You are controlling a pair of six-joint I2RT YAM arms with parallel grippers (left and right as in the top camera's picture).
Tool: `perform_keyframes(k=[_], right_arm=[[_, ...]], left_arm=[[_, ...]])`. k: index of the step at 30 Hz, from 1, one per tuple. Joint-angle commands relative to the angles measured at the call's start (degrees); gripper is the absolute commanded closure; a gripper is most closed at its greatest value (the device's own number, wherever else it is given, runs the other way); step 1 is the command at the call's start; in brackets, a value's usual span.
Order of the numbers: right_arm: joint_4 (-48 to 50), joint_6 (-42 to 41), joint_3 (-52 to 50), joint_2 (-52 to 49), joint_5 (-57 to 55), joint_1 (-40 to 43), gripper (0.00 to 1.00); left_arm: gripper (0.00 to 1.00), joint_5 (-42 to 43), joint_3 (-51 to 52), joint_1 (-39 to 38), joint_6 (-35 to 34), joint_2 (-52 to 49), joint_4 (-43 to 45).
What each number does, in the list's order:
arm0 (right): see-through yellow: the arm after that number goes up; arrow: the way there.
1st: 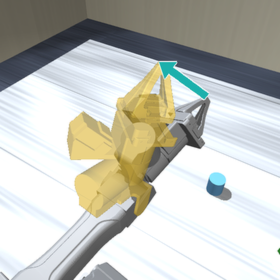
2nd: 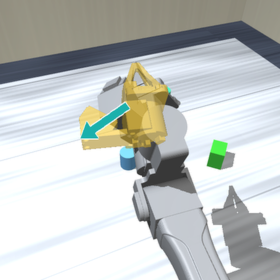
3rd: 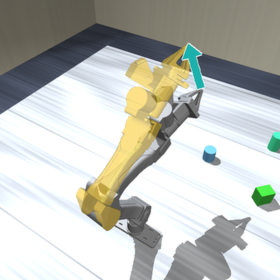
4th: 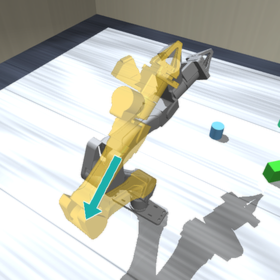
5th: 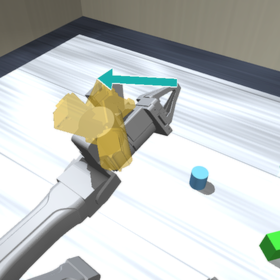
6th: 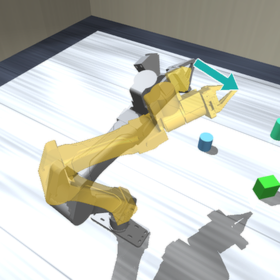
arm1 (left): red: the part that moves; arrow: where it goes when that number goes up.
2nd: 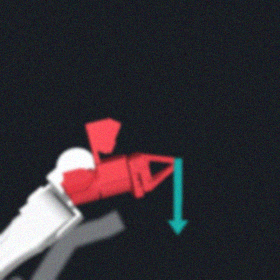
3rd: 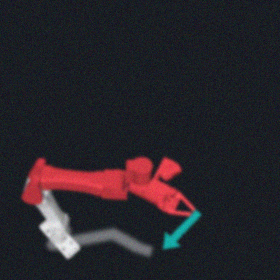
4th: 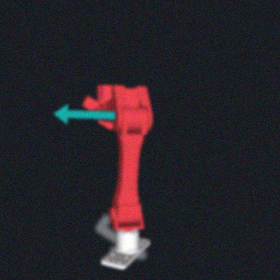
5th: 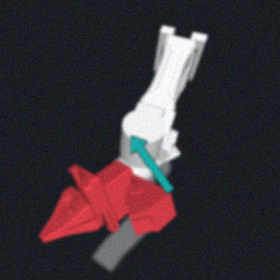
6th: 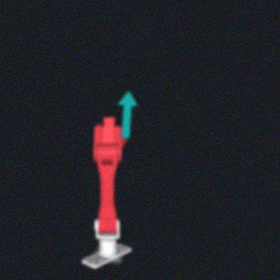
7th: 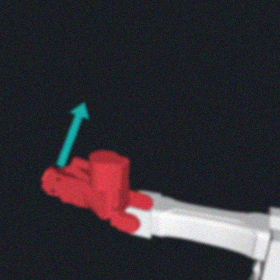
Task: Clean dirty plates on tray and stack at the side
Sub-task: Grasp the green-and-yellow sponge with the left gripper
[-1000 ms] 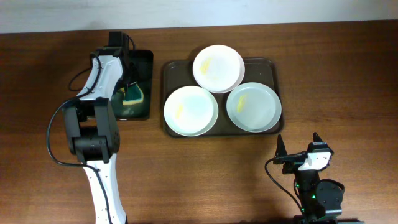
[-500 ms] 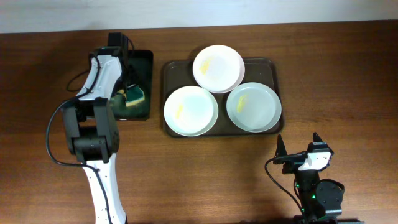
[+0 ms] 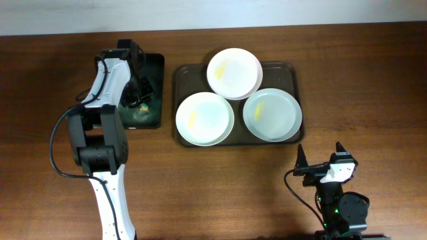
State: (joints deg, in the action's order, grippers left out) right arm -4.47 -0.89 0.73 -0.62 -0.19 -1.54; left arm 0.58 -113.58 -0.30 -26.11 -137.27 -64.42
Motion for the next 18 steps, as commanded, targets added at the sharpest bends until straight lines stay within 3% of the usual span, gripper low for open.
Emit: perform_keyframes(k=[1,7,8,10,11,15,18], right_arm=[[-0.2,-0.2,-0.4,0.3,-0.5,-0.3,0.02],[-0.2,-0.2,-0.4,0.3,-0.5,-0.3,0.02],[-0.2,-0.2,-0.4,0.3,-0.5,-0.3,0.02],[-0.2,-0.2,-0.4,0.3,-0.5,-0.3,0.02],[-0.2,-0.2,-0.4,0.3,-0.5,-0.3,0.02],[-0.2,-0.2,-0.4,0.3,-0.5,-0.3,0.02],[-0.2,-0.2,-0.4,0.3,-0.5,-0.3,0.02]], left_arm=[[0.01,-8.5,-0.3,0.2,0.1,-0.9,2.5],[0.01,-12.9,-0.3,0.5,0.1,-0.9,6.3],[0.10,-12.9,-0.3,0.5,0.1,-0.9,6.4],[0.49,-12.9,-0.3,0.5,0.1,-0.9,6.1],[0.56,-12.9,-0.3,0.5,0.1,-0.9,6.0],[0.75,-12.9,-1.1,0.5,0.1,-0.9,4.3],[0.78,-12.9,-4.0,0.5,0.1,-0.9,0.6]])
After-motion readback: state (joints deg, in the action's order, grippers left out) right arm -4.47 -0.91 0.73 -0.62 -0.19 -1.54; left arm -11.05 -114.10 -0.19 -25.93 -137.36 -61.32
